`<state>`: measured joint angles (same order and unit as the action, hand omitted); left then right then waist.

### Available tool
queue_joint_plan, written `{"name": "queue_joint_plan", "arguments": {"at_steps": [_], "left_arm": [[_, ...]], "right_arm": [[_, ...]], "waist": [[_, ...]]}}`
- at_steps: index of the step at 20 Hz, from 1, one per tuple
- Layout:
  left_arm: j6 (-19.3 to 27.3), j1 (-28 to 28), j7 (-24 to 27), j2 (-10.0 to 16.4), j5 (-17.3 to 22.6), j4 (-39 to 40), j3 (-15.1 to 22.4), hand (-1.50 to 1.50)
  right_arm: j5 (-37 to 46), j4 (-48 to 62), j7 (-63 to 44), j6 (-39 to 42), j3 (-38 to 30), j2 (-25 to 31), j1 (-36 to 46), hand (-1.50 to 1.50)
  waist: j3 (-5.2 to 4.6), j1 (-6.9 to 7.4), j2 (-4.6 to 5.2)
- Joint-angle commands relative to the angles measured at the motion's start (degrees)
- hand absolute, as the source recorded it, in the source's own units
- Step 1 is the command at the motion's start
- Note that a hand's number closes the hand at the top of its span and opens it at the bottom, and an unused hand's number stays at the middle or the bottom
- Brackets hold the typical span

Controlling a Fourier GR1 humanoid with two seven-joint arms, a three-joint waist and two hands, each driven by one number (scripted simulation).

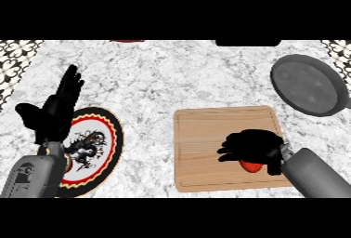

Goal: Pick the tomato from the cutting board and place it in the pan

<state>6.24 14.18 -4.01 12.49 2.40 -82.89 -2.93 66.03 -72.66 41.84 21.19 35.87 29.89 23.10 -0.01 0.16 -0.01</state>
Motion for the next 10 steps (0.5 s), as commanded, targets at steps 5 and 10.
{"name": "queue_joint_plan", "arguments": {"at_steps": [5, 10], "left_arm": [[-1.25, 0.24, 1.02, 0.22, -0.09, 2.26, -1.72, 0.0], [-4.23, 0.22, 1.26, 1.57, 1.46, 2.07, -3.8, 0.0]], "right_arm": [[2.65, 5.13, 10.87, -4.81, -0.66, -1.75, 1.55, 1.5], [5.93, 7.55, 12.21, -6.25, -2.22, -3.68, 1.65, 1.5]], "waist": [[0.01, 0.01, 0.06], [0.01, -0.01, 0.05]]}}
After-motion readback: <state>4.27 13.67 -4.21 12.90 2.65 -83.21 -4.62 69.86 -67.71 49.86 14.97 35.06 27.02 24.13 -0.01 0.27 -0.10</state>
